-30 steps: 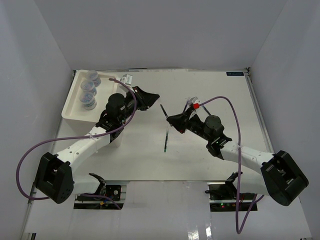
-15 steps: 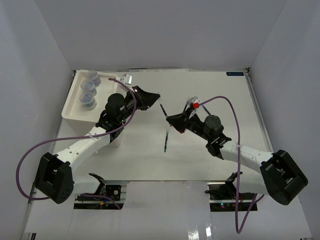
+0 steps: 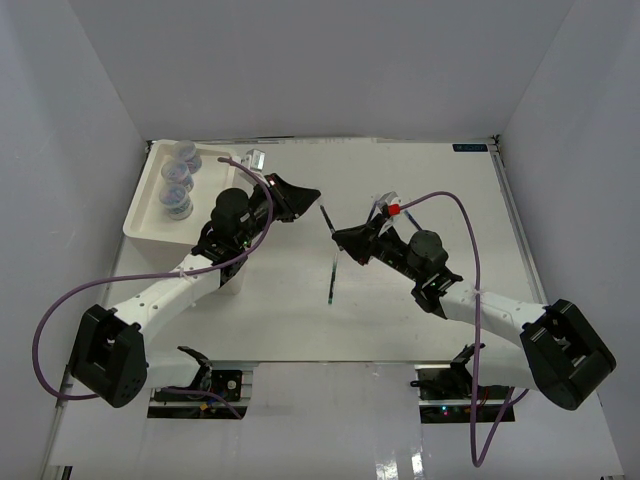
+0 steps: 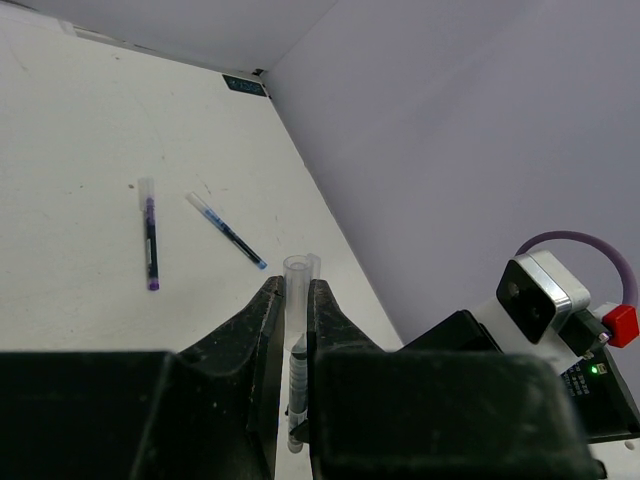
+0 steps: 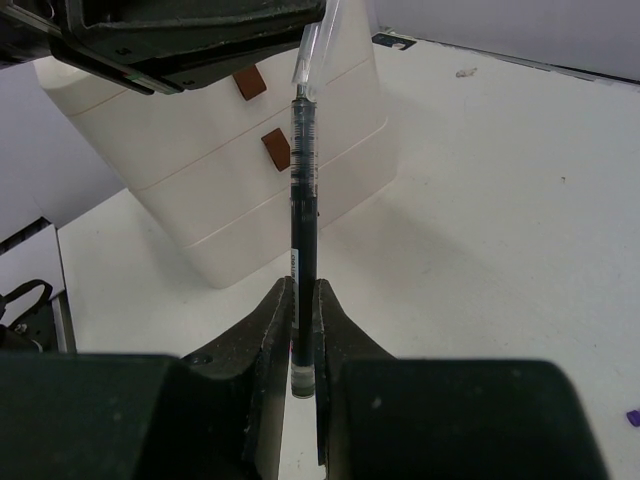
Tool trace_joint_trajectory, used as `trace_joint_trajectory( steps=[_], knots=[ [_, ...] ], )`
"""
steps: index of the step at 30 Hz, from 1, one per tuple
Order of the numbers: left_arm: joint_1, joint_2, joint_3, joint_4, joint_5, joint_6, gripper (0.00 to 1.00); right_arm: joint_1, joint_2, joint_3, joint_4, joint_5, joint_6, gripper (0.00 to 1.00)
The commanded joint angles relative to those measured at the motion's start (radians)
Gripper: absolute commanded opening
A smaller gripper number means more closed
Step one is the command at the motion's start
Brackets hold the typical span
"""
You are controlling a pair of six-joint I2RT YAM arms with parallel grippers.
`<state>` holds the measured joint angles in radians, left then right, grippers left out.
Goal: Sort the stationery into containers
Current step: Close the pen cap on the pen.
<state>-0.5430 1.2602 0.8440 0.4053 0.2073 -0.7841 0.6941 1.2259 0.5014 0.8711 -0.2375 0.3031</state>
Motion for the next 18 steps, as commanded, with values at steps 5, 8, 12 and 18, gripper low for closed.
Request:
trace_joint_trajectory(
  steps=[5,8,12,18],
  knots=[
    [0.003,-0.05,-0.037,0.081,0.026,-0.006,0.0,0.004,-0.009,0.034,0.091,0.032,0.024,0.08],
    [0.003,-0.041,-0.051,0.111,0.04,-0.029,0.0,0.005,0.007,0.042,0.106,0.026,0.042,0.08],
    [0.003,-0.033,-0.072,0.153,0.067,-0.049,0.0,0.005,0.018,0.046,0.138,0.032,0.057,0.08],
    [0.003,-0.039,-0.091,0.187,0.067,-0.052,0.0,0.004,0.03,0.052,0.187,0.047,0.083,0.08]
  ],
)
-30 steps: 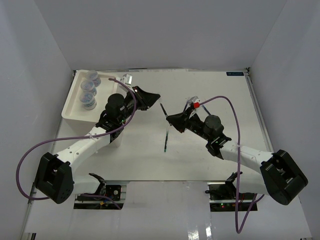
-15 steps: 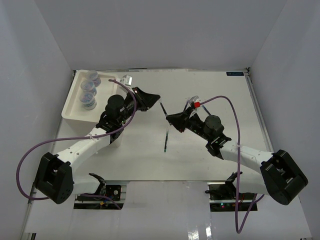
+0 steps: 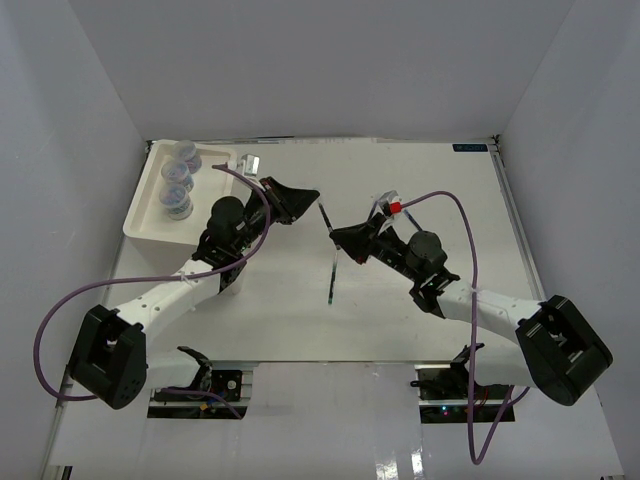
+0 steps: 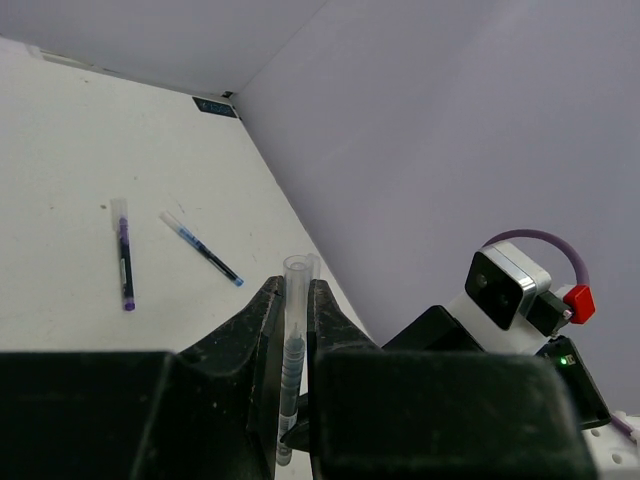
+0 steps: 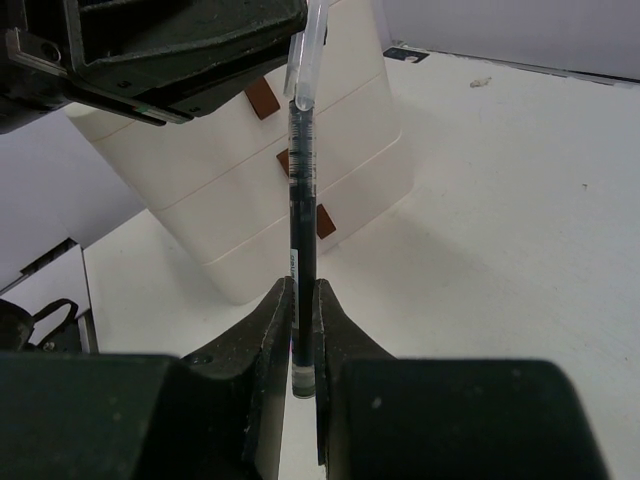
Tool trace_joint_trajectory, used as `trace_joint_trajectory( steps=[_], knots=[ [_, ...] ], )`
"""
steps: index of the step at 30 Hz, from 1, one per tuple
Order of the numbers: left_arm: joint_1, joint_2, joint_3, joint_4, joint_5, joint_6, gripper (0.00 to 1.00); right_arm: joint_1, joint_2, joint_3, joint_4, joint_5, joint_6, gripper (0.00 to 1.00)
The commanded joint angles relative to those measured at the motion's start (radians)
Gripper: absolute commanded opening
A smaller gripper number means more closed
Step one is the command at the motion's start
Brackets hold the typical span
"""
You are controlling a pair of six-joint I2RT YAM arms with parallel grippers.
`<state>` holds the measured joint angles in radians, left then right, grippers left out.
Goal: Sort the stationery into containers
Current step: Close the pen cap on the pen.
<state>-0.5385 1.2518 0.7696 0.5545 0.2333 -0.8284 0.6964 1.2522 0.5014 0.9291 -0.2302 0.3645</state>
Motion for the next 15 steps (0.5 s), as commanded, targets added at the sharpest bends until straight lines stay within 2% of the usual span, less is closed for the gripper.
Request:
trace_joint_trajectory(
  steps=[1,6,15],
  knots=[
    [-0.002,-0.031,-0.019,0.044,0.043,-0.008,0.0,0.002,0.01,0.054,0.138,0.042,0.028,0.08],
    [-0.002,-0.029,-0.024,0.055,0.046,0.001,0.0,0.003,0.013,0.049,0.191,0.055,0.054,0.08],
    [-0.003,-0.029,-0.013,0.045,0.055,0.034,0.0,0.002,-0.01,0.058,0.18,0.061,0.044,0.08]
  ],
)
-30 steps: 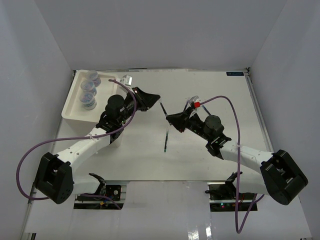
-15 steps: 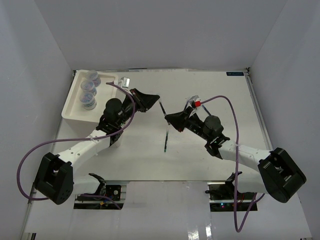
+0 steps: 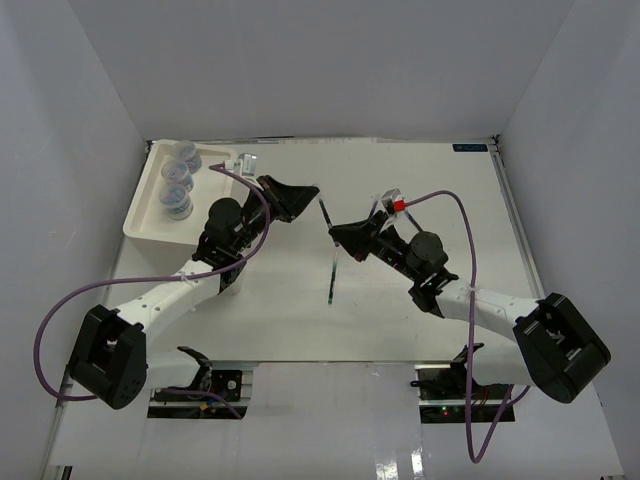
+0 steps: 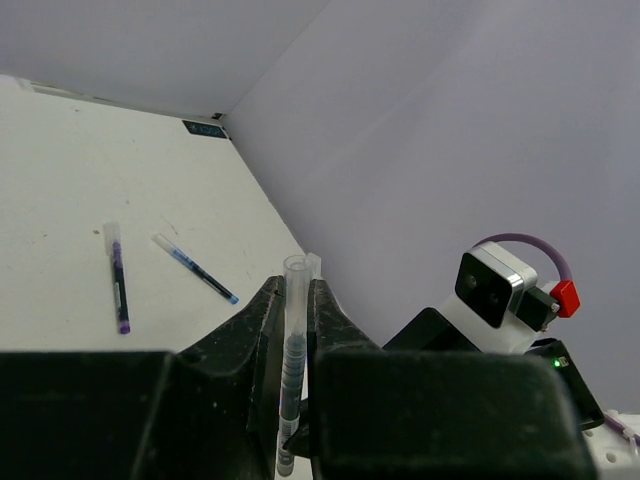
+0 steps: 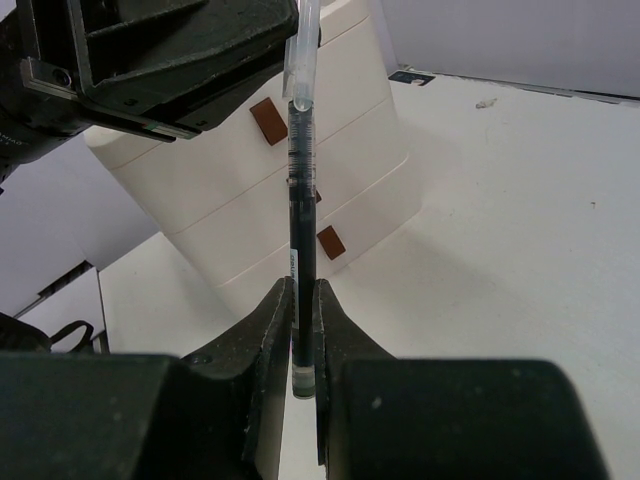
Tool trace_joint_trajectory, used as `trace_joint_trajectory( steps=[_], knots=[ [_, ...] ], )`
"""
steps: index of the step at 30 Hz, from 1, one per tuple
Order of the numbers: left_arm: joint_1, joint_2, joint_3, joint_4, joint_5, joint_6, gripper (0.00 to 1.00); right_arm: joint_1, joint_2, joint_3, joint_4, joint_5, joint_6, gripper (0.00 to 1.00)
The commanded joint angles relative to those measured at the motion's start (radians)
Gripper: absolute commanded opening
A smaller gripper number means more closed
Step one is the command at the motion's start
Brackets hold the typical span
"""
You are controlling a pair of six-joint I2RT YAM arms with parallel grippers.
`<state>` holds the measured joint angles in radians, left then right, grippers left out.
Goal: Sort the stationery into containers
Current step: Close the pen cap on the pen.
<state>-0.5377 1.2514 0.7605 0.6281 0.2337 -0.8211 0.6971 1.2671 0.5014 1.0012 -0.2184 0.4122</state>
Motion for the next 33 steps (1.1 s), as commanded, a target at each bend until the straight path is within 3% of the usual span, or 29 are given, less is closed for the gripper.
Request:
trace_joint_trajectory(
  steps=[1,9,25,33],
  knots=[
    [-0.004,-0.029,-0.001,-0.031,0.055,0.043,0.0,0.001,-0.026,0.06,0.102,0.05,-0.006,0.08],
    [-0.007,-0.015,0.048,-0.108,0.065,0.094,0.0,0.001,-0.054,0.065,0.063,0.03,-0.042,0.08],
    [-0.008,0.006,0.03,-0.059,0.124,0.016,0.0,0.001,-0.02,0.094,0.143,0.024,-0.039,0.08],
    [-0.03,-0.007,0.036,-0.07,0.116,0.132,0.0,0.001,-0.041,0.132,0.063,0.037,-0.041,0.08]
  ],
)
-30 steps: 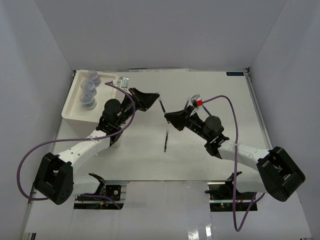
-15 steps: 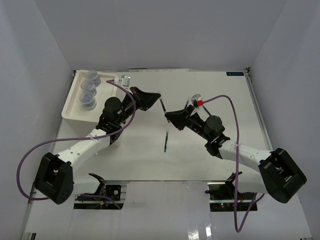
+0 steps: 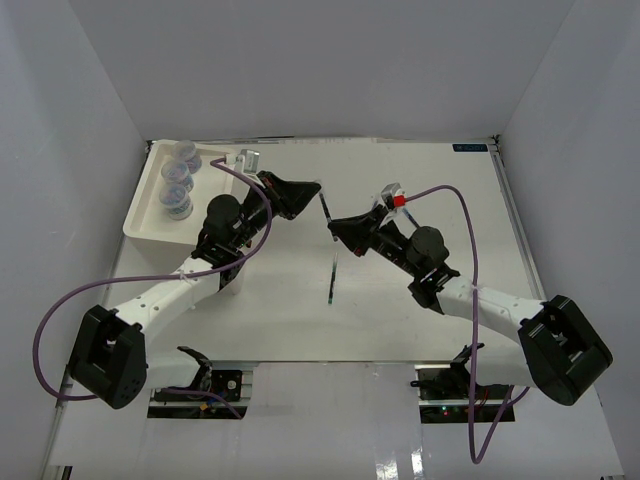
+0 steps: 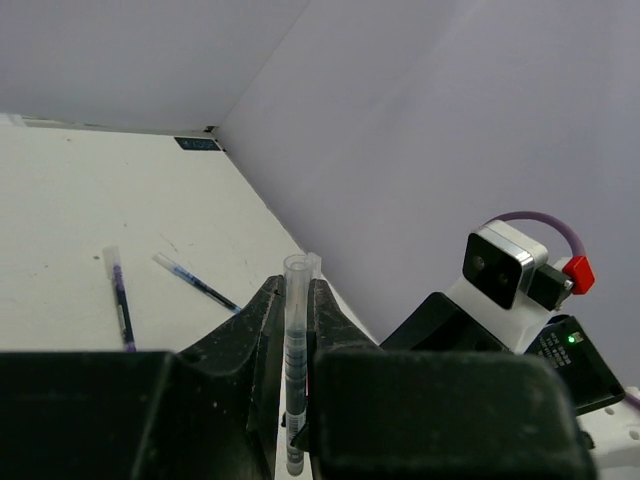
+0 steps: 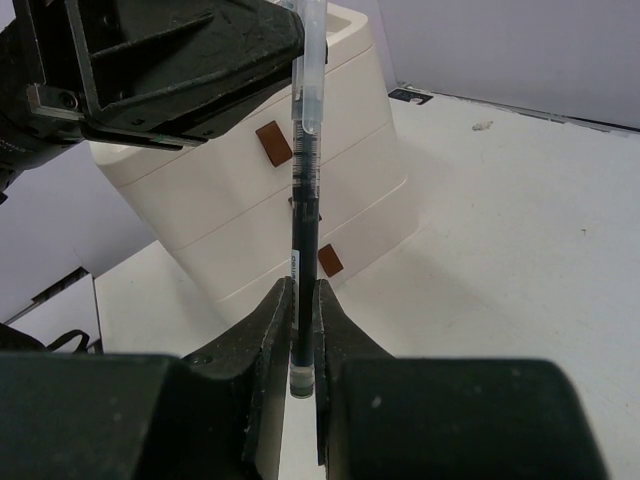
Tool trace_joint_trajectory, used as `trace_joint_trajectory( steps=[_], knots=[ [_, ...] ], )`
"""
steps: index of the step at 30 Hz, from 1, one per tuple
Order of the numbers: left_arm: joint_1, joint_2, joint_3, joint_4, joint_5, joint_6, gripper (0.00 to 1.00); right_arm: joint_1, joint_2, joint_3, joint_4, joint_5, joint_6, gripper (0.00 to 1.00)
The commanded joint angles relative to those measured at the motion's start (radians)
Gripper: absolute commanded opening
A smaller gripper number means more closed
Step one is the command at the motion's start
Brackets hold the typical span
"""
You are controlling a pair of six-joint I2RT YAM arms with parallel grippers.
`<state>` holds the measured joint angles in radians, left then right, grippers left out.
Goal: Sort the stationery into containers
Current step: Close the pen cap on the pen.
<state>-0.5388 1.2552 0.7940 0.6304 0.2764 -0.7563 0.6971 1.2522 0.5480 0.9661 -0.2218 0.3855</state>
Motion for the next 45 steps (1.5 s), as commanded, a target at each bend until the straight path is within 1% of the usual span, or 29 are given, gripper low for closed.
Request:
trace_joint_trajectory(
  steps=[1,6,10,14,16,19,26,28,29,31,33,35,39,45],
  knots=[
    [-0.032,-0.019,0.002,-0.077,0.07,0.102,0.0,0.001,-0.031,0.081,0.098,0.041,-0.014,0.08],
    [-0.038,-0.037,-0.012,-0.06,0.066,0.117,0.0,0.001,-0.062,0.058,0.108,0.048,-0.02,0.08],
    [-0.043,-0.02,-0.013,-0.038,0.113,0.086,0.01,-0.002,-0.073,0.061,0.114,0.053,-0.031,0.08],
    [-0.047,0.001,-0.015,-0.017,0.176,0.057,0.04,-0.005,-0.088,0.076,0.112,0.041,-0.043,0.08],
    [-0.047,0.003,-0.013,-0.012,0.184,0.054,0.06,-0.01,-0.094,0.081,0.112,0.022,-0.048,0.08],
    [-0.046,-0.01,0.001,-0.035,0.19,0.066,0.07,-0.01,-0.112,0.086,0.1,0.009,-0.063,0.08],
    [-0.047,-0.049,0.025,-0.098,0.173,0.089,0.07,-0.018,-0.172,0.075,0.088,0.004,-0.073,0.08],
    [-0.047,-0.051,0.037,-0.123,0.17,0.091,0.11,-0.018,-0.181,0.076,0.066,-0.002,-0.076,0.08],
    [-0.047,-0.053,0.045,-0.138,0.173,0.092,0.14,-0.018,-0.188,0.076,0.063,-0.017,-0.076,0.08],
    [-0.047,-0.054,0.065,-0.15,0.179,0.091,0.16,-0.018,-0.191,0.072,0.062,-0.028,-0.07,0.08],
    [-0.047,-0.056,0.082,-0.175,0.182,0.098,0.21,-0.018,-0.194,0.066,0.06,-0.034,-0.065,0.08],
    [-0.047,-0.057,0.105,-0.192,0.182,0.101,0.23,-0.018,-0.192,0.069,0.049,-0.047,-0.063,0.08],
    [-0.047,-0.065,0.131,-0.198,0.182,0.103,0.31,-0.018,-0.185,0.078,0.036,-0.065,-0.059,0.08],
    [-0.047,-0.066,0.146,-0.187,0.188,0.092,0.35,-0.018,-0.189,0.075,0.011,-0.047,-0.066,0.08]
  ],
)
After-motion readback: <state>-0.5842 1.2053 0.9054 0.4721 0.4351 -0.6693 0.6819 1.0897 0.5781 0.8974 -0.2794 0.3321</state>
